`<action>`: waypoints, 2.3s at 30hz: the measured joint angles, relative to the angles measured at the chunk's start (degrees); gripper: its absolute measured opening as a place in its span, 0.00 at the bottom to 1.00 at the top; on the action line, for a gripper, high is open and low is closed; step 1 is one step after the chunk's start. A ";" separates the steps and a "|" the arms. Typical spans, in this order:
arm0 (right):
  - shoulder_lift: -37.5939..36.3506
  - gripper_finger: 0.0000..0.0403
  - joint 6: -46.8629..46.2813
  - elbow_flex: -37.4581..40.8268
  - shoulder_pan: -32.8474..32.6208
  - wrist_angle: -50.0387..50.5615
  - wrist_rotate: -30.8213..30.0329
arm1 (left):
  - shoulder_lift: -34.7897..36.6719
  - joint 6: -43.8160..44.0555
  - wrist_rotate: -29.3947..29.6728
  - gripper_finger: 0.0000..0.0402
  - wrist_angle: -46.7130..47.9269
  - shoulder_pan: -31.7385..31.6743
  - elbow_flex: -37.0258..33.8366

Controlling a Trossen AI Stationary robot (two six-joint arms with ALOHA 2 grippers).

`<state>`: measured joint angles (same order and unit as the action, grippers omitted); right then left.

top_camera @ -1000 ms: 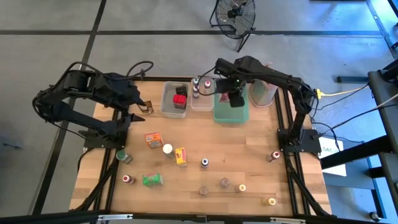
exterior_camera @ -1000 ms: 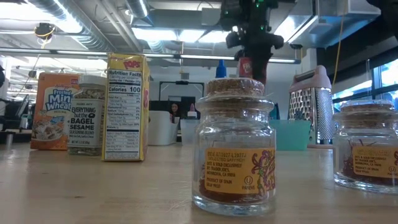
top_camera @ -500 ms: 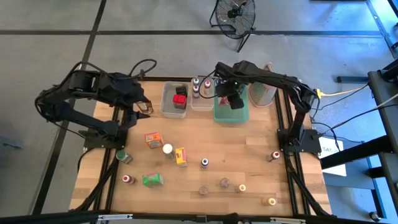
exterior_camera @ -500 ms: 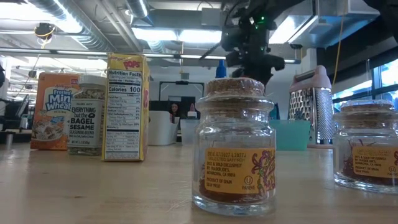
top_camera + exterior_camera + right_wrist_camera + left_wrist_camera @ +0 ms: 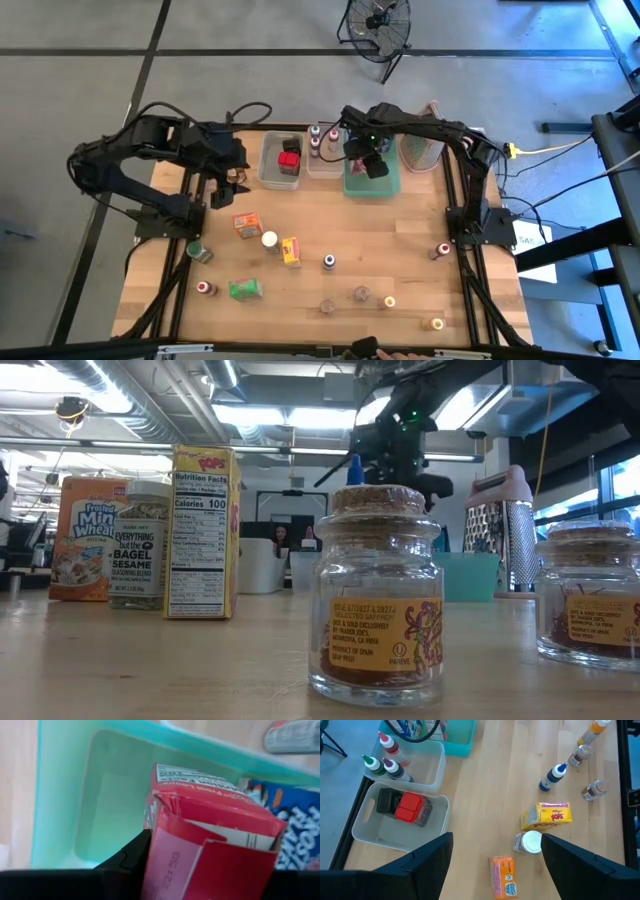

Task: Pick & Place Kitchen Items
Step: Put the red cereal box into the green bin

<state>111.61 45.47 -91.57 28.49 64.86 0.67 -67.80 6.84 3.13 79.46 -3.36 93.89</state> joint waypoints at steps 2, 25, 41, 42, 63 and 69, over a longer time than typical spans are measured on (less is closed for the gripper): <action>0.00 0.35 0.01 0.00 0.00 -1.18 0.00 | -0.31 -0.10 -0.23 0.74 0.00 0.00 0.00; 0.00 0.44 0.46 0.00 2.40 -3.53 -0.02 | -0.61 -3.11 -0.78 0.74 0.01 -0.02 0.00; -0.01 0.51 -0.02 0.00 3.15 -4.71 -0.04 | -0.61 -3.11 -0.82 0.74 0.02 -0.02 0.00; -0.02 0.51 0.00 0.00 3.15 -4.72 -0.04 | -0.61 -3.11 -0.82 0.74 0.02 -0.02 0.00; 1.62 0.56 -2.62 -3.28 1.11 -3.46 -5.01 | -0.61 -2.26 -0.82 0.74 0.00 -0.02 0.00; 1.62 0.56 -3.93 -6.29 -0.21 -1.72 -5.02 | -0.61 -2.05 -0.80 0.74 0.00 -0.02 0.00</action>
<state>113.23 41.55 -97.86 28.28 63.14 -4.35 -68.40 4.79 2.33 79.46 -3.38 93.89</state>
